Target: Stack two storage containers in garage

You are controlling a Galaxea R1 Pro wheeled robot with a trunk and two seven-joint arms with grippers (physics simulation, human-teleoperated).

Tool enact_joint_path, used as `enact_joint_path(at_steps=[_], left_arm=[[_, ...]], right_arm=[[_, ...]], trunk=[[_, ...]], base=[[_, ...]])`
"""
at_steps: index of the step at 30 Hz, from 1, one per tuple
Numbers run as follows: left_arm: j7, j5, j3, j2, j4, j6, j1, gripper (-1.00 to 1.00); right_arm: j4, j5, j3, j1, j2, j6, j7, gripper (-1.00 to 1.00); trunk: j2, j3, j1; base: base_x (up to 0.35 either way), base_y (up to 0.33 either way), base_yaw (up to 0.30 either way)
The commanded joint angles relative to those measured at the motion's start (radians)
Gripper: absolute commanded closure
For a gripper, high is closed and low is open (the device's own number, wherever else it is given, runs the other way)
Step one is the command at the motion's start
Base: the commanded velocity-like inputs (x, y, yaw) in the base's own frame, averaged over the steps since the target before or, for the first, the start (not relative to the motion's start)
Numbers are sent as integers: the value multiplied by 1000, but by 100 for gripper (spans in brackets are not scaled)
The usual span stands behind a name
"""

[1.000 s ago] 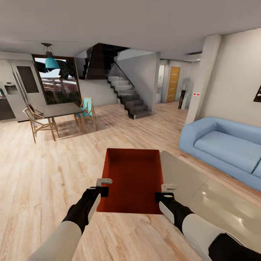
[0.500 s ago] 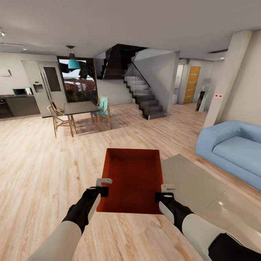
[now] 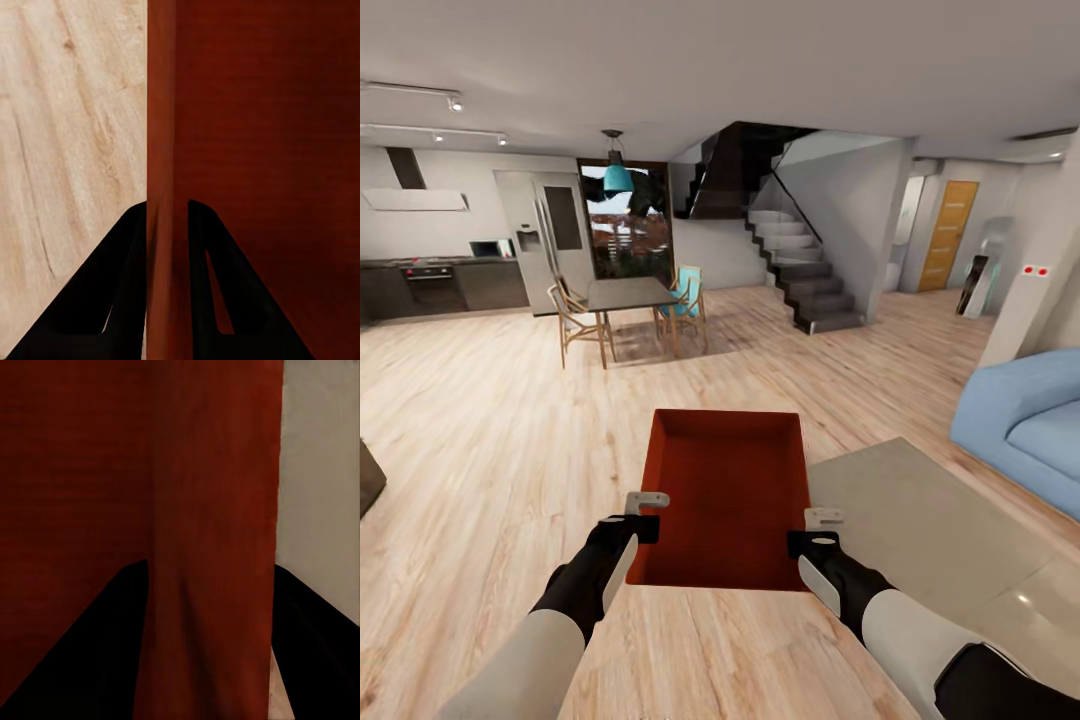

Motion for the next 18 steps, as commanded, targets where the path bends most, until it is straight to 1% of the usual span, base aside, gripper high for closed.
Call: enact_joint_path(at_steps=[1,18], left_arm=[[18,-40,23,-1,-3,9,-2,100],[18,-40,22,-2,-3,9,-2,100]], right_arm=[[-1,14,0,0,-1,9,-18,100],[-1,14,0,0,-1,9,-18,100]], trunk=[[-2,-2,1],[-2,-2,1]], base=[[0,0,285],[0,0,285]])
